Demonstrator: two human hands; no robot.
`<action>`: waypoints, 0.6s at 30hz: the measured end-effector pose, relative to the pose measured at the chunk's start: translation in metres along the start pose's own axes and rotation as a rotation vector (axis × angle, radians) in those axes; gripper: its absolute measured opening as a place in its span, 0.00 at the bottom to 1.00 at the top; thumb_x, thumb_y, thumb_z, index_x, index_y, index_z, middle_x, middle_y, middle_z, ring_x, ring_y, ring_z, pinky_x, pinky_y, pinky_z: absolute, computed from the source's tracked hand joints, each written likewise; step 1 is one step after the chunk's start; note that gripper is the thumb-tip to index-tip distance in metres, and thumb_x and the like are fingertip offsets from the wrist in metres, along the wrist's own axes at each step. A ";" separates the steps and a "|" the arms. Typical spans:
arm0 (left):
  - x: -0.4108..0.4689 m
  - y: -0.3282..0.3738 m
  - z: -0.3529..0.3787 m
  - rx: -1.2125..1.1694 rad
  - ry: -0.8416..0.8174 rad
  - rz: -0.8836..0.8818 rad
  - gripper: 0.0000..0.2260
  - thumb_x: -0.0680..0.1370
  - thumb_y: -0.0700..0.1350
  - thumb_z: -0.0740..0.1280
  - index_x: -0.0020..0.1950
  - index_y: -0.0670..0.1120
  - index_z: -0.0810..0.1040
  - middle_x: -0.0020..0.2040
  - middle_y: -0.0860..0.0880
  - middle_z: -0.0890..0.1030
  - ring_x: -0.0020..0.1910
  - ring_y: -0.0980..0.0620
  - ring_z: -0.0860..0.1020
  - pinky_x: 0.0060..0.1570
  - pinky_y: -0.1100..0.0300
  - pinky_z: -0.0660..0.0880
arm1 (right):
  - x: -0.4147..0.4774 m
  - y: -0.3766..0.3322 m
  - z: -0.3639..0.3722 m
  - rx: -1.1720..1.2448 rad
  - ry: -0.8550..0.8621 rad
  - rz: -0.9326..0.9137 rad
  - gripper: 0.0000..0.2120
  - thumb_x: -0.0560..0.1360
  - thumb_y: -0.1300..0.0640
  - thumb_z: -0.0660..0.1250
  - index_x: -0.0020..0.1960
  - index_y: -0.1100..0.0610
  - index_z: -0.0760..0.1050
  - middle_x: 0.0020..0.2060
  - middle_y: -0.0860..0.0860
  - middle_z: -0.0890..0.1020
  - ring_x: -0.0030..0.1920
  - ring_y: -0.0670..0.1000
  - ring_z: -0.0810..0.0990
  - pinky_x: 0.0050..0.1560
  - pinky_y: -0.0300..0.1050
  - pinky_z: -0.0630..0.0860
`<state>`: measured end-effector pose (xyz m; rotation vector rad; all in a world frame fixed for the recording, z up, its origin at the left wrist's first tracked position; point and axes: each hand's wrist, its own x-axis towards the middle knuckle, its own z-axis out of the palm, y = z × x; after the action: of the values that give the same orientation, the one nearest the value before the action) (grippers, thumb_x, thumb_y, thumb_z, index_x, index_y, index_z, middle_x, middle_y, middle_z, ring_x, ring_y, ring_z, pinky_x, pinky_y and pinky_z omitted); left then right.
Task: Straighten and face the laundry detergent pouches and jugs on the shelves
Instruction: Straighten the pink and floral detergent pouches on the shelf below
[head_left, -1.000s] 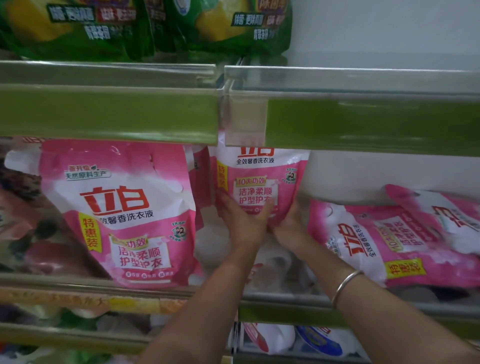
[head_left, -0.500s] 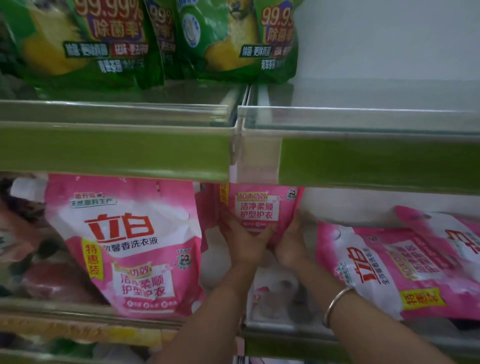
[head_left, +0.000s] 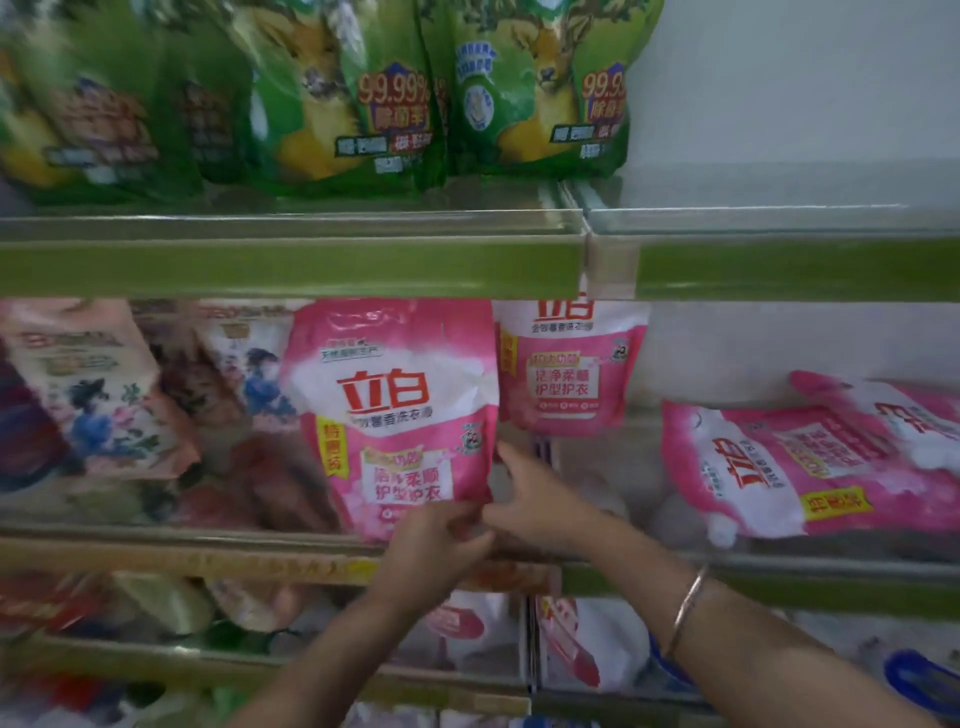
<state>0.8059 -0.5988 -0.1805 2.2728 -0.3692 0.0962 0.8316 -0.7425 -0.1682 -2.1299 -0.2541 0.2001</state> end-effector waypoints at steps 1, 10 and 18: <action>-0.002 -0.001 -0.010 0.019 0.013 0.011 0.06 0.69 0.45 0.73 0.42 0.44 0.85 0.35 0.50 0.84 0.33 0.64 0.77 0.35 0.62 0.73 | -0.002 -0.010 0.003 -0.004 -0.020 -0.022 0.34 0.69 0.58 0.70 0.71 0.48 0.60 0.63 0.43 0.73 0.60 0.41 0.72 0.55 0.28 0.67; 0.004 -0.058 -0.095 0.223 0.288 -0.180 0.36 0.61 0.60 0.77 0.62 0.47 0.68 0.56 0.48 0.76 0.53 0.49 0.78 0.52 0.50 0.78 | -0.014 -0.040 0.020 0.081 0.054 0.030 0.42 0.66 0.56 0.77 0.69 0.44 0.53 0.66 0.45 0.72 0.61 0.43 0.73 0.63 0.42 0.70; 0.028 -0.059 -0.062 -0.142 0.161 -0.079 0.58 0.54 0.54 0.81 0.73 0.61 0.47 0.72 0.51 0.65 0.71 0.48 0.67 0.63 0.42 0.71 | -0.017 -0.040 0.030 0.202 0.087 0.008 0.31 0.70 0.64 0.72 0.51 0.36 0.56 0.47 0.32 0.68 0.50 0.34 0.71 0.42 0.20 0.71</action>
<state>0.8530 -0.5226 -0.1766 2.1197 -0.1957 0.2045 0.8043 -0.7015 -0.1503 -1.9339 -0.1674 0.1320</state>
